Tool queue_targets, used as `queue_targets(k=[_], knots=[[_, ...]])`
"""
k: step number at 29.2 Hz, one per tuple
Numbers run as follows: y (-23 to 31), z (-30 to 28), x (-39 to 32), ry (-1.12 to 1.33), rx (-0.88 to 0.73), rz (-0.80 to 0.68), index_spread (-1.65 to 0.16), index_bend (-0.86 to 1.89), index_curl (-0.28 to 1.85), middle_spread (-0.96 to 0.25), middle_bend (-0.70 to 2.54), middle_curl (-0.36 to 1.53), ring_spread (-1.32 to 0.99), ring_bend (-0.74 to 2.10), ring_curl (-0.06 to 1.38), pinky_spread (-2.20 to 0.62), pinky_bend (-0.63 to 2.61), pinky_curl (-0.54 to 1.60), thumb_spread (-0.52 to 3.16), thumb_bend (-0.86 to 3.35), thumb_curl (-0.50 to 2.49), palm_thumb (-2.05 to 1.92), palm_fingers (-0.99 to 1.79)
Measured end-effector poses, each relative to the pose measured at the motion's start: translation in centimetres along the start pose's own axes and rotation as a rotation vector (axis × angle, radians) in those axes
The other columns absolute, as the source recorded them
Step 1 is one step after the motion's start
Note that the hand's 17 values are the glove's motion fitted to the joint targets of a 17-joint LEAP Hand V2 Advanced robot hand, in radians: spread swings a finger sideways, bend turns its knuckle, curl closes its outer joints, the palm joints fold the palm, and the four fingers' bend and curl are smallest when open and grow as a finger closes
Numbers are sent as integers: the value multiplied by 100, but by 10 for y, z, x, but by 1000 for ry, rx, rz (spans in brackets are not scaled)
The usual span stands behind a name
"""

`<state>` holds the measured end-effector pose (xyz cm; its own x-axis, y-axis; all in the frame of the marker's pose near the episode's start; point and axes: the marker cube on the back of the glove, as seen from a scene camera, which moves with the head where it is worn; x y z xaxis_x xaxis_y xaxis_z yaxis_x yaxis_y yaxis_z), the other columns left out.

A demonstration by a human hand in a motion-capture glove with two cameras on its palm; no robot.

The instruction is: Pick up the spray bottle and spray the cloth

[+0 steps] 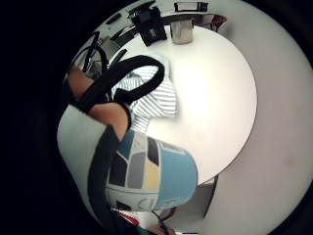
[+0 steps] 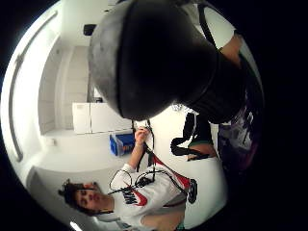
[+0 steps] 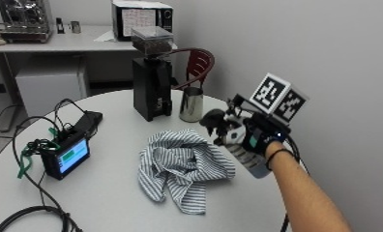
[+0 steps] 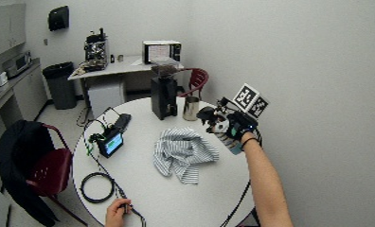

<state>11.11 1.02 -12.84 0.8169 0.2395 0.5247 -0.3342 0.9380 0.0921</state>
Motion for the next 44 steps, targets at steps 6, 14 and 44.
queue_targets(k=[6,14,44], knots=[[3,28,26,53,-81,41,-25,13,32,-7,29,46,-9,56,43,7,28,38,68,-3,60,96,114],[4,-44,-21,44,51,-30,-25,12,32,-7,29,47,-9,56,43,7,28,38,68,-3,60,96,114],[-4,69,-93,-537,297,-353,-26,12,32,-8,27,47,-9,54,42,7,27,37,73,-3,61,94,110]])
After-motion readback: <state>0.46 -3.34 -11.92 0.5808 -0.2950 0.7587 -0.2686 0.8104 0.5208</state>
